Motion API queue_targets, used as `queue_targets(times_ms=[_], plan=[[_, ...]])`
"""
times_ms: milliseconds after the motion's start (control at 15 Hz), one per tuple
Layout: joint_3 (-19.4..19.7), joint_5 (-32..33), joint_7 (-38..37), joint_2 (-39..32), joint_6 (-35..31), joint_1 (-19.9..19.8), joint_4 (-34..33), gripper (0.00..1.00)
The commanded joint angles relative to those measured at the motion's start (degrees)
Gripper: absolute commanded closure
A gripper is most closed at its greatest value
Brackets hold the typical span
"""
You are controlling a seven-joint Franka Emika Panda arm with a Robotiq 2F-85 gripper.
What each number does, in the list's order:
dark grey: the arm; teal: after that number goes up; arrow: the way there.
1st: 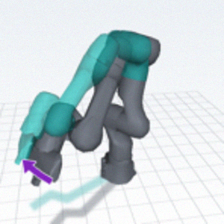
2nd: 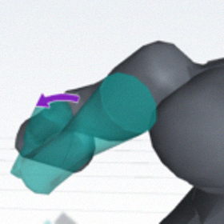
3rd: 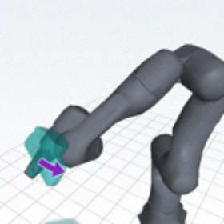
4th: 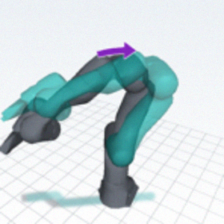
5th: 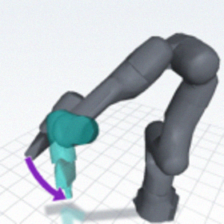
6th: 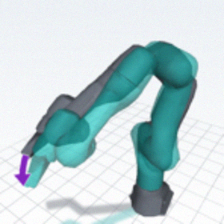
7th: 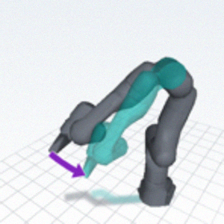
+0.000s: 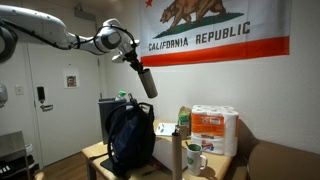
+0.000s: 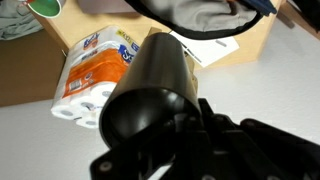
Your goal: Place the flask in the backpack
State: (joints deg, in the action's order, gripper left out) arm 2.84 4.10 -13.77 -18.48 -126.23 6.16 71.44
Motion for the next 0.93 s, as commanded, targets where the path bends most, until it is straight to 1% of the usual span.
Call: queue_targets(times_ms=[0, 267, 600, 867], plan=[[-0.6, -0.3, 0.2, 2.3, 3.7, 0.6, 1.4, 0.98], [-1.2, -1.1, 0.5, 2.8, 1.9, 0.5, 4.7, 0.98], [-1.8, -2.7, 1.7, 3.3, 3.9, 0.4, 8.9, 0.98], [-2.1, -2.4, 2.1, 4.0, 3.2, 0.5, 12.7, 0.98]])
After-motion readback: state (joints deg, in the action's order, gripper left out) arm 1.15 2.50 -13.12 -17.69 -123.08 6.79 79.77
